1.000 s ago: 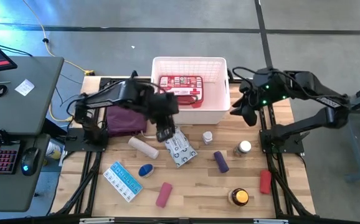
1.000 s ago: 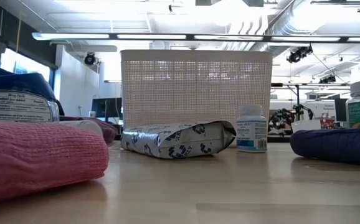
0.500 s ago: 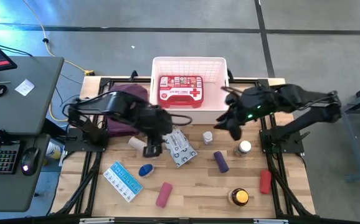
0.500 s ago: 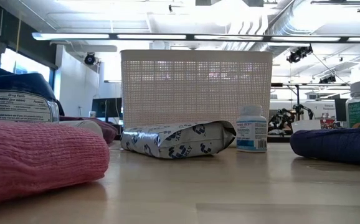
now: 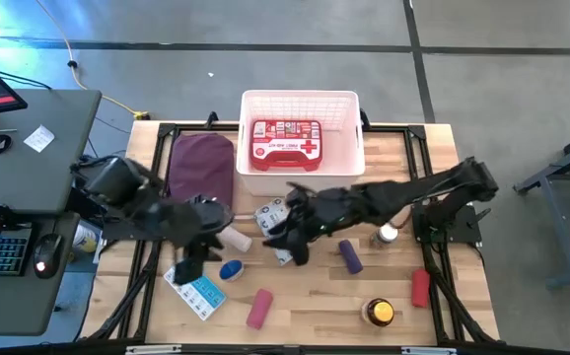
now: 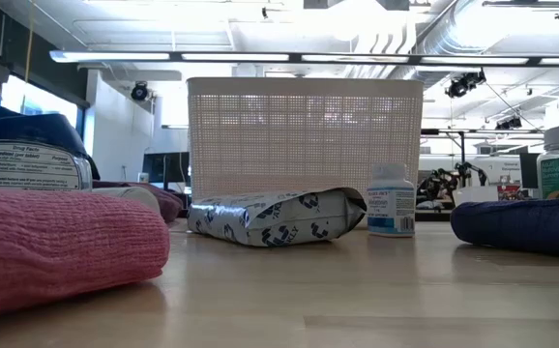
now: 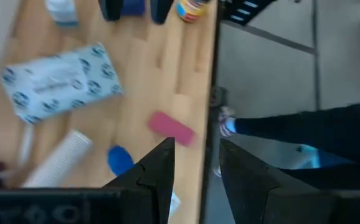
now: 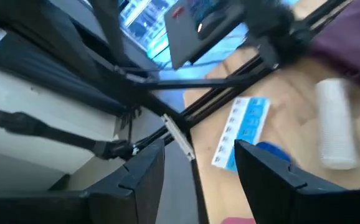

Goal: Pick & place medical supplies in basket/bin
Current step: Put the white and blue pill organizer into the white bin

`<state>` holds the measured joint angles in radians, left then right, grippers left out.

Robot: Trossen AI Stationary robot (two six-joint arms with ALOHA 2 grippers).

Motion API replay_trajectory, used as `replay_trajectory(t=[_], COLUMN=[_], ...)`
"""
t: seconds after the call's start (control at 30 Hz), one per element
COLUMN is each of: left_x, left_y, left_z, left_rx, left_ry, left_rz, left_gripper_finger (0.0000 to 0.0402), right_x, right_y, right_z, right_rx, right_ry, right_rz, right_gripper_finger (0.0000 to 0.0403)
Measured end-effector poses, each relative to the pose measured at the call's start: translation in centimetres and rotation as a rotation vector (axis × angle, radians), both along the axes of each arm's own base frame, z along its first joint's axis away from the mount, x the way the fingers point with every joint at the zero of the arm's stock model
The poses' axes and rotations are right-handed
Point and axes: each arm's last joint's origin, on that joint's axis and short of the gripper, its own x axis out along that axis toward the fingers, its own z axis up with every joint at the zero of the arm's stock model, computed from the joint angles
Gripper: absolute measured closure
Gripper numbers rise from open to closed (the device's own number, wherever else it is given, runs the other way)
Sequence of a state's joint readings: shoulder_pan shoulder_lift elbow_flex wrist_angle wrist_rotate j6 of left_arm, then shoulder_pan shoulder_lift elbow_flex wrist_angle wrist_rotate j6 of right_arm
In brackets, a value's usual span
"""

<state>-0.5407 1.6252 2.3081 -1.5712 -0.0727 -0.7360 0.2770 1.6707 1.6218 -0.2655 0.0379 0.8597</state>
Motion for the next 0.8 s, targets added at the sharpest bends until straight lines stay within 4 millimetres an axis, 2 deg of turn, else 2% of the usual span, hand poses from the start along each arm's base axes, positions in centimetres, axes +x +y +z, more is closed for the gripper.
replay_trajectory(t=[0.13,0.23,0.33,0.5,0.63,0.8], left_x=[-1.7,-2.9,-3.4,-3.7,-3.2,-2.8], left_y=[-2.1,-3.7,-5.1,-6.8,-7.8,-8.6], left_z=[0.2,0.0,-1.2,-5.1,-9.5,-15.2], left_rx=[-0.057,-0.099,-0.101,-0.112,-0.116,-0.043], left_ry=[0.021,0.050,0.112,0.298,0.532,0.710], left_rz=[-0.034,-0.026,0.036,0.247,0.445,0.511], left_gripper_finger=[0.0241,0.0241,0.0241,0.0241,0.0241,0.0241], right_x=[1.0,1.3,1.4,1.7,1.6,1.2], right_y=[1.2,1.6,1.4,0.4,0.3,0.8], right_z=[-1.3,-1.5,-1.5,-1.5,-1.5,-1.9], right_rx=[0.023,0.015,-0.022,-0.028,-0.002,-0.026], right_ry=[0.010,-0.003,-0.018,-0.022,-0.024,-0.004], right_rz=[0.024,0.031,0.043,0.145,0.300,0.465], right_gripper_finger=[0.0217,0.0217,0.0217,0.0217,0.0217,0.0217])
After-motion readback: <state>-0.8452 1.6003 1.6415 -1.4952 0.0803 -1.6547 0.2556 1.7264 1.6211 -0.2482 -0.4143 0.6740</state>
